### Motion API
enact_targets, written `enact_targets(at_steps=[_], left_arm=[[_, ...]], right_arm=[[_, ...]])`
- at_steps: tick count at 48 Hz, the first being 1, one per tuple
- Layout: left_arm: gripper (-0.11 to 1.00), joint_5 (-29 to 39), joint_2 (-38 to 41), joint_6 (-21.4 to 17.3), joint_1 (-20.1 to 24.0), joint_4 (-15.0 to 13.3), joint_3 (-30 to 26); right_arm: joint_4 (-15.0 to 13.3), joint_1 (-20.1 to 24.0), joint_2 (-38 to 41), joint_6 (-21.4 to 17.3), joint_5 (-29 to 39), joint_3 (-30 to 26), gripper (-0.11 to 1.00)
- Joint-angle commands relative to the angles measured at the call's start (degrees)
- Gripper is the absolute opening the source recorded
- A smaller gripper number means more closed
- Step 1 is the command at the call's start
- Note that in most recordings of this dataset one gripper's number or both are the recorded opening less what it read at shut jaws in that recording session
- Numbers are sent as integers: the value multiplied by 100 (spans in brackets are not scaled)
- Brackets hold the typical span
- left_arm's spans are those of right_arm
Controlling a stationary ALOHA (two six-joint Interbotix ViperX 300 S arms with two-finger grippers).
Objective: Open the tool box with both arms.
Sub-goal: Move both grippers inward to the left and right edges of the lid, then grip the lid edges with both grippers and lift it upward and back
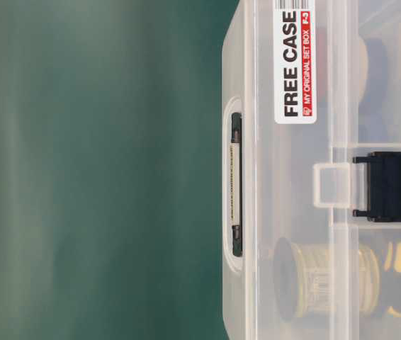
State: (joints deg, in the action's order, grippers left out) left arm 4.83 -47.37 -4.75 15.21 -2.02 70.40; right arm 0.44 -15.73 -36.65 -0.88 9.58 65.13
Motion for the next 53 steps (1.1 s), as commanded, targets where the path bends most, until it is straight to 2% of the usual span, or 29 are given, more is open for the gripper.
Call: enact_targets(at_steps=[1,14,26,53], left_arm=[[90,-237,255,18,18,-9,-97],[90,-861,1020,26,-158,-9,-299],[90,-984,1538,26,-281,-9,-545],[90,-984,1354,18,-281,-9,-668]], right_arm=[[0,-18,44,0,-149,-185,87],[9,-9,237,0,-290,-334,87],[0,105,677,9,-589,-562,87],[9,167,791,0,-765,-817,87]])
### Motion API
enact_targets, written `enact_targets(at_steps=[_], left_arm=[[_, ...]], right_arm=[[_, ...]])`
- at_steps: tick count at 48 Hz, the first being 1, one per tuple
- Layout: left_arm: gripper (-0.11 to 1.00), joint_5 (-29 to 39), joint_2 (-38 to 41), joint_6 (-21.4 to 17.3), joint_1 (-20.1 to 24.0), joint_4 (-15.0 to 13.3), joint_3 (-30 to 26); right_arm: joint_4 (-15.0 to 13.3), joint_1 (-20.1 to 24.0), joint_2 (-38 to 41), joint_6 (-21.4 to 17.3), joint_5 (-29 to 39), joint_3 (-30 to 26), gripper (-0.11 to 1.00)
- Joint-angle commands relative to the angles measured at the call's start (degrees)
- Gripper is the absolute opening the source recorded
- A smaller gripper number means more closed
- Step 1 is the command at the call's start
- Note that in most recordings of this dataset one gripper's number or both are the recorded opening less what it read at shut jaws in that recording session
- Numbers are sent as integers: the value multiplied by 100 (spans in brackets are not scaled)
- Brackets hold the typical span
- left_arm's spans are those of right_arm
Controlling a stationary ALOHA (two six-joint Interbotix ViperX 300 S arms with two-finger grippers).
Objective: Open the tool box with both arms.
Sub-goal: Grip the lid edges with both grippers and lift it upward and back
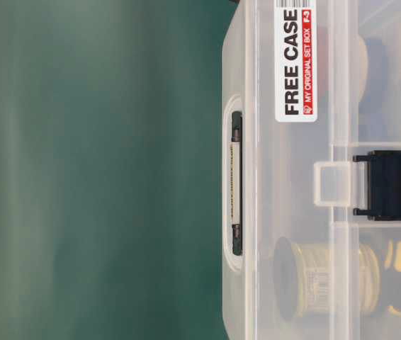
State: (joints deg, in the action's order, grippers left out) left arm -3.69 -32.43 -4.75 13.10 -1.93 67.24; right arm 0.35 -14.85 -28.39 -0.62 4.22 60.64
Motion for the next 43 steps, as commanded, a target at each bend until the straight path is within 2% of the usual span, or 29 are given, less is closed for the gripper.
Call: enact_targets(at_steps=[1,18,43], left_arm=[[90,-132,-158,18,-70,-18,-352],[90,-202,-703,9,18,-18,-299],[90,-650,-747,-44,501,-18,-281]], right_arm=[[18,79,-62,-26,-229,-387,87],[0,26,-562,-26,-237,-501,87],[-62,-264,-809,26,-721,-475,87]])
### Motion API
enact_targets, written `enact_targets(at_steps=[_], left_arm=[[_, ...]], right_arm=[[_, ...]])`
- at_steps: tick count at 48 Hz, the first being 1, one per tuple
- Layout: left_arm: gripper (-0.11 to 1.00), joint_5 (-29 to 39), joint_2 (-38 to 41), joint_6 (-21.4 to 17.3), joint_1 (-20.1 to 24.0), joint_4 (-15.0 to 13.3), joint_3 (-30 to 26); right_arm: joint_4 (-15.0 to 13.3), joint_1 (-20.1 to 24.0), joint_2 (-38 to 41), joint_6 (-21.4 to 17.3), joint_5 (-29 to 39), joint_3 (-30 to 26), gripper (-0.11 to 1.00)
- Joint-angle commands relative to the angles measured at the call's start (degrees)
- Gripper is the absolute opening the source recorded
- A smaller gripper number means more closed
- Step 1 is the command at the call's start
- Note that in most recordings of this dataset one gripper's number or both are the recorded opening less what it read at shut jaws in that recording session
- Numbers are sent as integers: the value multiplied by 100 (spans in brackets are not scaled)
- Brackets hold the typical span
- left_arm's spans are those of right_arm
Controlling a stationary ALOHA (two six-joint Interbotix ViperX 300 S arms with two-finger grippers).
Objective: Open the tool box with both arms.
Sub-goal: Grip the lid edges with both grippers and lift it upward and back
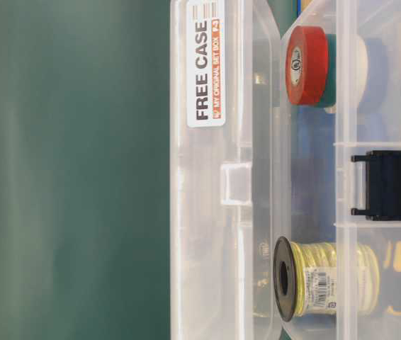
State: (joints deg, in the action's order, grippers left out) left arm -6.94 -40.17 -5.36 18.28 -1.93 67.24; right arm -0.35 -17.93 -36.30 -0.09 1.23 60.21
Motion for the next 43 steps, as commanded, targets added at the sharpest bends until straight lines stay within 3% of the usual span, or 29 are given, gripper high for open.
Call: enact_targets(at_steps=[1,43], left_arm=[[90,-352,35,9,-9,-18,-281],[90,-1187,413,-642,721,-18,-413]], right_arm=[[18,26,-18,-26,-431,-439,87],[9,-773,0,0,-1011,-475,87]])
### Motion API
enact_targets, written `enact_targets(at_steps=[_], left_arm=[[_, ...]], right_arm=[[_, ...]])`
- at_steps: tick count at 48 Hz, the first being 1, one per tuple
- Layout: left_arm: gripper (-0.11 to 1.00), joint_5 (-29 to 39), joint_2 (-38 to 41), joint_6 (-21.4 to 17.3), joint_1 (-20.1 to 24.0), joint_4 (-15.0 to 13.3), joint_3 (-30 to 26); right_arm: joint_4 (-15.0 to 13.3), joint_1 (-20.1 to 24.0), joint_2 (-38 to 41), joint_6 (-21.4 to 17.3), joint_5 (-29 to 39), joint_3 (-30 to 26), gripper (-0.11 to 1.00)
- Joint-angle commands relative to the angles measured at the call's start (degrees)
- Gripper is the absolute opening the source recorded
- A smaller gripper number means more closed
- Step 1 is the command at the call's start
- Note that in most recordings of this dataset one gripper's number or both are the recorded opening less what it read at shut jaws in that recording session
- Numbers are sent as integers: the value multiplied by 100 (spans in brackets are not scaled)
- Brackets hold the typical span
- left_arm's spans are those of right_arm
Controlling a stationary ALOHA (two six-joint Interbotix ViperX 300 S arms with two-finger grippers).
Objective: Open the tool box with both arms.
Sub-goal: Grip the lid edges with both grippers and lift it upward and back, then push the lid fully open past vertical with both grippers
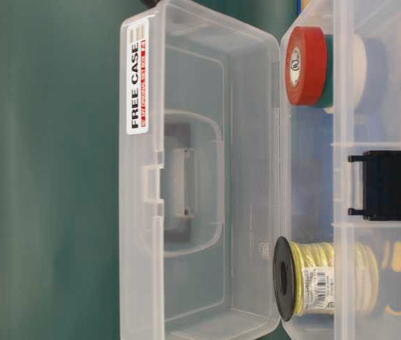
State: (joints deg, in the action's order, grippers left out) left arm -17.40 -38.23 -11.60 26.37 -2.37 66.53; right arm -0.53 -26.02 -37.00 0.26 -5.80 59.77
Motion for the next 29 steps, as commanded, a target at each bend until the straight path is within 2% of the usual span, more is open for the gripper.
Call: enact_targets(at_steps=[1,13,29], left_arm=[[90,-149,255,-18,-79,26,-360],[90,-246,677,-88,167,26,-563],[90,-554,809,-114,615,26,-668]], right_arm=[[26,18,70,-35,-316,-431,87],[26,-316,176,-26,-510,-492,87],[26,-773,554,-26,-668,-668,87]])
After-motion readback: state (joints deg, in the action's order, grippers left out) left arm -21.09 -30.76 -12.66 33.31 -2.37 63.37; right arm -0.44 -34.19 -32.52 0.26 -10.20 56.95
